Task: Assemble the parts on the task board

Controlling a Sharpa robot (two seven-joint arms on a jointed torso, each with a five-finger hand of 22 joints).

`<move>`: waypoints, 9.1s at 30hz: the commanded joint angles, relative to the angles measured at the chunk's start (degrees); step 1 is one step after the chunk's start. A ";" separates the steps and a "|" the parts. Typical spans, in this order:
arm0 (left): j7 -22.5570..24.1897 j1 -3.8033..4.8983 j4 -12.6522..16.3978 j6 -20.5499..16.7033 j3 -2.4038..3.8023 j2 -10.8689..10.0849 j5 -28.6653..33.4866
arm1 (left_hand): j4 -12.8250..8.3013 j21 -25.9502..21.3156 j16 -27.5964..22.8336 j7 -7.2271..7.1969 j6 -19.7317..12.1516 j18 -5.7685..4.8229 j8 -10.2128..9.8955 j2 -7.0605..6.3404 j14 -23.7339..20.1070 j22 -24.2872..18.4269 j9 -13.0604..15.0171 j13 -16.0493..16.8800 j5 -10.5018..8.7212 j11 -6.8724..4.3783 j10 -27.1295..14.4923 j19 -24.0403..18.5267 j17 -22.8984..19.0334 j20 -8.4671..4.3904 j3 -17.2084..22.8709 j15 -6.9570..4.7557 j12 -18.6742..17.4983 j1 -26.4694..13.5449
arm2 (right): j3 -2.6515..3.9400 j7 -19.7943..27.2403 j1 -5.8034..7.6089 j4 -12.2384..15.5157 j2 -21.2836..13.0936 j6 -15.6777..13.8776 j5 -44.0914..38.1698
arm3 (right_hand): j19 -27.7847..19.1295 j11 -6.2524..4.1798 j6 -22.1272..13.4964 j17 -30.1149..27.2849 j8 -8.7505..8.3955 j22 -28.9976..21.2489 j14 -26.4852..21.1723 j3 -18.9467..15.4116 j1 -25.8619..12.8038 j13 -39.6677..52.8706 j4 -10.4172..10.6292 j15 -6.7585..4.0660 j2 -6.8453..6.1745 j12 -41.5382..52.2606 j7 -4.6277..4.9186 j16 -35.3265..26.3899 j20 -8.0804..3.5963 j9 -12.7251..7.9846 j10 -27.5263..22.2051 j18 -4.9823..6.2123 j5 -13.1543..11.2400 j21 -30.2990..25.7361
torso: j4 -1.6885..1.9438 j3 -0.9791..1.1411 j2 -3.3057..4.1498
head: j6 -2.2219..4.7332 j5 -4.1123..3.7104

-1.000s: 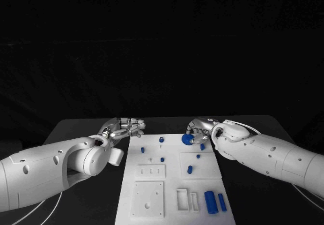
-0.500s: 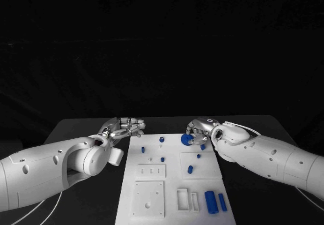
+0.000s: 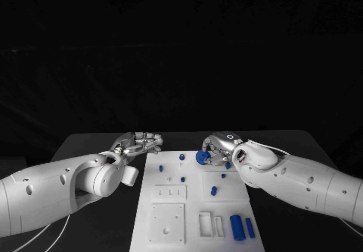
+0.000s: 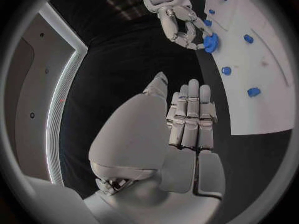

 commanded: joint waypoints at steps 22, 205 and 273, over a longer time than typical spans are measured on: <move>0.44 0.22 0.16 -0.21 0.07 0.44 -0.29 | -0.10 0.19 -0.34 -0.26 0.34 0.80 -0.27 0.03 0.25 1.02 0.00 -0.10 0.00 0.13 -0.09 -0.49 0.15 0.05 -0.40 0.39 -0.29 0.75 | -1.90 -4.33 -0.05 2.47 7.00 -2.92 -11.24 | 0.57 0.07 2.62 0.38 -0.80 0.95 0.28 1.47 0.81 -0.08 2.96 -0.31 -2.33 -0.30 1.94 -0.58 -0.20 0.32 0.62 6.06 -0.42 0.76 | 0.27 -0.11 0.17 | 0.51 0.75; 1.17 0.75 -1.53 -0.72 0.01 -0.21 -1.61 | -0.01 0.22 -1.61 0.13 0.75 0.59 -0.65 0.19 0.94 0.99 0.22 0.04 -0.02 0.30 0.68 -0.64 1.47 -0.04 -0.72 0.29 0.18 0.43 | 0.59 13.32 -5.25 -6.48 -3.97 -2.65 23.54 | -1.73 0.84 0.81 2.21 -1.44 0.91 0.11 1.27 2.39 -2.79 -0.53 0.38 4.43 -2.99 2.74 -2.99 0.28 0.51 -3.00 6.06 -1.18 0.29 | -2.87 2.04 -1.28 | -1.12 1.57; -25.00 0.78 -3.39 13.25 -0.16 5.66 -13.55 | 0.08 24.45 27.54 -4.80 9.08 -0.03 -3.71 1.34 8.76 0.79 2.43 27.21 -0.03 -8.17 11.42 5.35 13.93 -10.40 2.19 -10.20 29.74 -18.19 | -0.28 -2.61 0.85 13.14 1.43 3.70 11.97 | -1.06 0.41 1.78 2.72 -1.52 0.80 0.36 3.66 1.19 -2.43 -0.53 -0.06 4.20 -2.89 2.32 -2.99 -0.17 1.15 -2.84 6.06 1.03 0.58 | -3.70 1.88 -3.13 | -1.26 4.65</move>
